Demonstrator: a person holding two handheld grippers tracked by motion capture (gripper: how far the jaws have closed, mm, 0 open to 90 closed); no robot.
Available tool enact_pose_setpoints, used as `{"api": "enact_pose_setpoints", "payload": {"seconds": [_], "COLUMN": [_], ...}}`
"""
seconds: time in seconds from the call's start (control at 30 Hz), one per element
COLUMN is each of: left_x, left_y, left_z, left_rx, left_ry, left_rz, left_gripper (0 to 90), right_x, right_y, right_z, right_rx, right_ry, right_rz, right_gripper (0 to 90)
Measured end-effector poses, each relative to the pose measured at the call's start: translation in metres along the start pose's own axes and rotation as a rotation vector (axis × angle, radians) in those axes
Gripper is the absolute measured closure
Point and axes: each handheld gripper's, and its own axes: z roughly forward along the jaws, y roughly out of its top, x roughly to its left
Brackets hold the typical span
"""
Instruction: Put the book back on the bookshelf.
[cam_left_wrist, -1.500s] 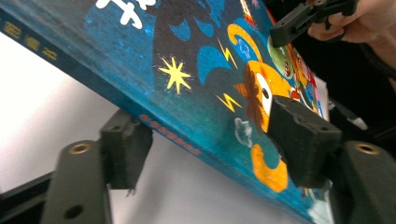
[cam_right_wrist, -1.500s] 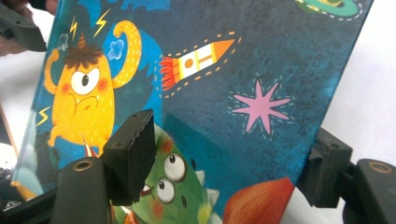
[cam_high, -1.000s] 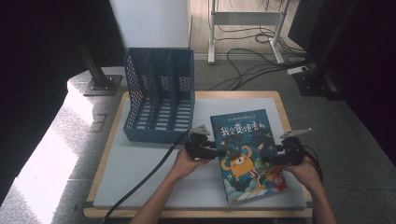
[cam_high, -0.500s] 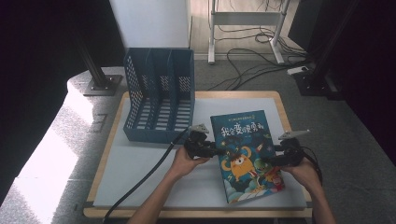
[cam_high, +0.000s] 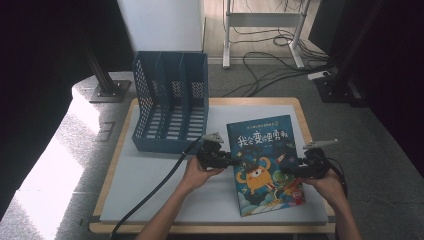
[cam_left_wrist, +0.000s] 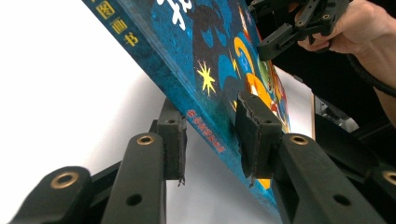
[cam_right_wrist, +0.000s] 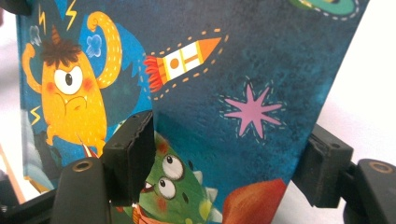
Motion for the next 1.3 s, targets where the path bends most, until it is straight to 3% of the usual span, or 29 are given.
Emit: {"api": "enact_pose_setpoints", "payload": {"seconds": [0.13,0.33,0.47,0.57,0.7,0.93,1.03,1.13,1.3], "left_x": [-0.006,-0.019,-0.032,-0.039,-0.051,-0.067,-0.067,-0.065,-0.061], "left_y": [0.005,0.013,0.016,0.016,0.016,0.020,0.018,0.014,0.012], "left_z": [-0.009,-0.028,-0.040,-0.045,-0.048,-0.052,-0.053,-0.054,-0.053], "left_rx": [-0.026,-0.075,-0.112,-0.131,-0.129,-0.181,-0.161,-0.133,-0.143], "left_ry": [0.023,0.085,0.141,0.153,0.190,0.227,0.212,0.239,0.244], "left_rz": [0.043,0.131,0.199,0.232,0.290,0.358,0.345,0.350,0.322], "left_gripper": [66.6,70.3,72.7,75.6,75.8,80.1,80.3,78.8,77.2], "right_x": [0.005,0.010,0.016,0.020,0.024,0.030,0.032,0.034,0.036], "right_y": [0.003,0.014,0.023,0.026,0.025,0.027,0.027,0.026,0.026], "right_z": [-0.003,-0.005,-0.005,-0.005,-0.006,-0.010,-0.008,-0.005,-0.002], "right_rx": [-0.041,-0.163,-0.218,-0.261,-0.283,-0.314,-0.309,-0.320,-0.333], "right_ry": [-0.024,-0.010,-0.025,-0.033,-0.042,-0.049,-0.058,-0.058,-0.075], "right_rz": [-0.026,-0.054,-0.093,-0.117,-0.157,-0.196,-0.205,-0.219,-0.228], "right_gripper": [28.3,29.3,28.6,27.5,26.9,25.4,24.6,25.4,25.7]}}
